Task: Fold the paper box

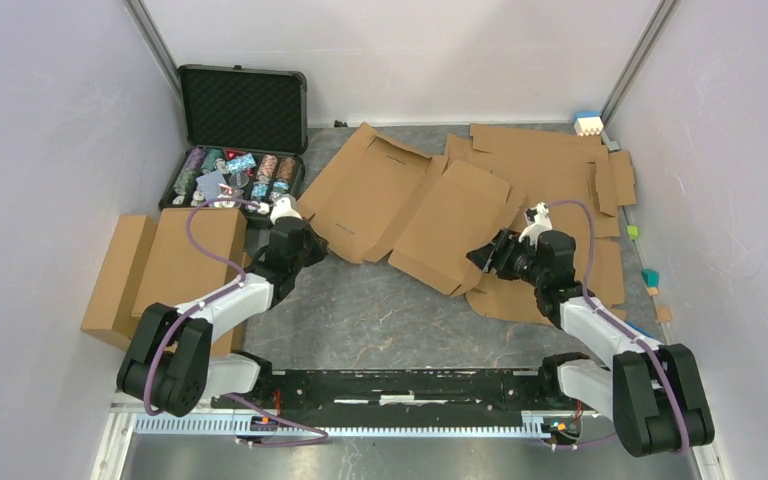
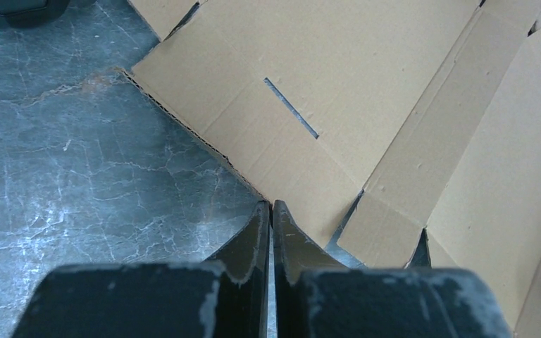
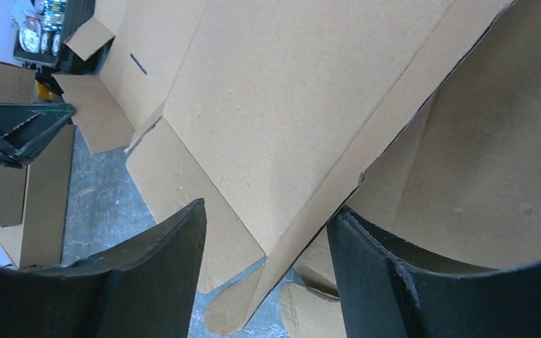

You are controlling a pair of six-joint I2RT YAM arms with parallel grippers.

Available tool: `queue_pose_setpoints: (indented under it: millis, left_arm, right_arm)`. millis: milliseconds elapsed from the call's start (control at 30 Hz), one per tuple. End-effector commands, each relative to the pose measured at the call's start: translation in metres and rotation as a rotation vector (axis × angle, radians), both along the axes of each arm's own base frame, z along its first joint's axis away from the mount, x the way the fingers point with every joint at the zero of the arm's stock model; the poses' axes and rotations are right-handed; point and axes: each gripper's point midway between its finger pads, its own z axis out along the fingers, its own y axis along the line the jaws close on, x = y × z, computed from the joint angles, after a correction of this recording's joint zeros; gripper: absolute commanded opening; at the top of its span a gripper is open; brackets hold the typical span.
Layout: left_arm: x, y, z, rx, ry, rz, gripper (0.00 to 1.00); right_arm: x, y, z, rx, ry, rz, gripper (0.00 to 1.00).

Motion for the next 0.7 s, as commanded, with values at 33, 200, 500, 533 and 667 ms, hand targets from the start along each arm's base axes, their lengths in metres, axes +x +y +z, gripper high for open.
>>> queue_pose_setpoints:
  millis: [33, 200, 500, 533, 667]
  left_arm:
    - [0.011, -0.018, 0.028, -0.052, -0.093, -0.073, 0.02]
    - [0.010, -0.020, 0.031, -0.060, -0.107, -0.086, 0.03]
    - [0.008, -0.019, 0.047, -0.031, -0.165, -0.124, 0.53]
    - [0.007, -0.018, 0.052, -0.028, -0.184, -0.122, 0.56]
    - [0.003, -0.009, 0.064, -0.032, -0.242, -0.089, 0.71]
  right_arm:
    - [0.007, -0.001, -0.003, 0.002, 0.002, -0.006, 0.66]
    - [0.010, -0.013, -0.020, -0.068, 0.055, -0.058, 0.54]
    - [0.023, -0.067, 0.000, -0.410, 0.008, -0.172, 0.00]
    - [0.023, -0.070, 0.009, -0.434, -0.014, -0.171, 0.00]
    - [0.020, -0.065, 0.047, -0.486, -0.107, -0.068, 0.00]
